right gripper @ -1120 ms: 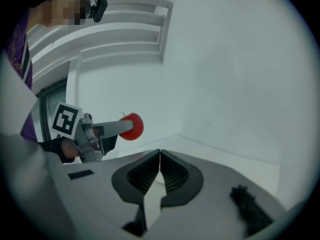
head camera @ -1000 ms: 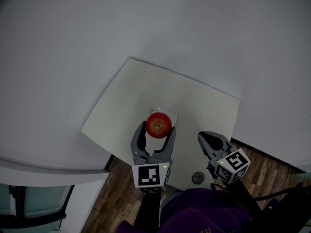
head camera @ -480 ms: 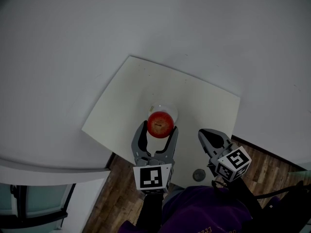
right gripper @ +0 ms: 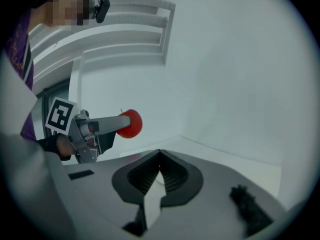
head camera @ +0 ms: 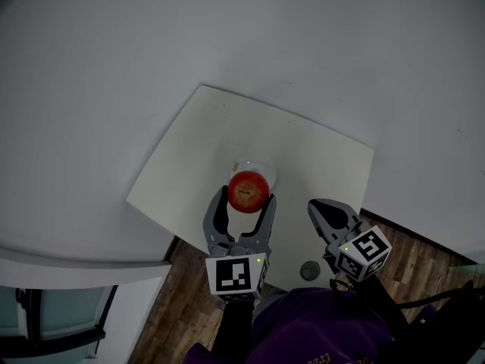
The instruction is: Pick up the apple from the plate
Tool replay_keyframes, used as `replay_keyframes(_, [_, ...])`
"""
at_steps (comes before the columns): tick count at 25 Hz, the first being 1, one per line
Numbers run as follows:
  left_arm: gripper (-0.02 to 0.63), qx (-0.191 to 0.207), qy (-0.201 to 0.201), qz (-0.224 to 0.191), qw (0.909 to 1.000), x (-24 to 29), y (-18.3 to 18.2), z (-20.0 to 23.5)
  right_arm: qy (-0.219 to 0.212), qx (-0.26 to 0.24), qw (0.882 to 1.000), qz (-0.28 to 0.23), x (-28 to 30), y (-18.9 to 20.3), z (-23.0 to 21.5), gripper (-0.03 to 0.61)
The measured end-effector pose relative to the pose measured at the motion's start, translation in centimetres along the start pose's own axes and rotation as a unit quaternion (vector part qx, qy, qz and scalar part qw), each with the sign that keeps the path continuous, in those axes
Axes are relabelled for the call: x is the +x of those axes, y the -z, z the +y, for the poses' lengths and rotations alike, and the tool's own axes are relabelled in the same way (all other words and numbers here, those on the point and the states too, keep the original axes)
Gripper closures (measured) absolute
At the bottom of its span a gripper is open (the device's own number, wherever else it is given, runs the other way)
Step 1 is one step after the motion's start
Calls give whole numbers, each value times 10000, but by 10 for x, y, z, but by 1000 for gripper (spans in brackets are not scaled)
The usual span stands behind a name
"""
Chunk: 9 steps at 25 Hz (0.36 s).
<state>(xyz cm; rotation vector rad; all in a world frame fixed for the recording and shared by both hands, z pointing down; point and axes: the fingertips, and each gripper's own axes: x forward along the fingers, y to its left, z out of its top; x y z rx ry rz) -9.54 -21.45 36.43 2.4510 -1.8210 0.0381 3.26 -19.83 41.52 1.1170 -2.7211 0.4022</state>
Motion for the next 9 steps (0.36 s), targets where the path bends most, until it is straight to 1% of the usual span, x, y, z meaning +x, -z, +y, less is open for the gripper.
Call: replay_keyframes(9, [241, 0, 5, 8, 10000, 0, 1, -1, 13, -37, 10000, 49, -2, 1, 0, 568])
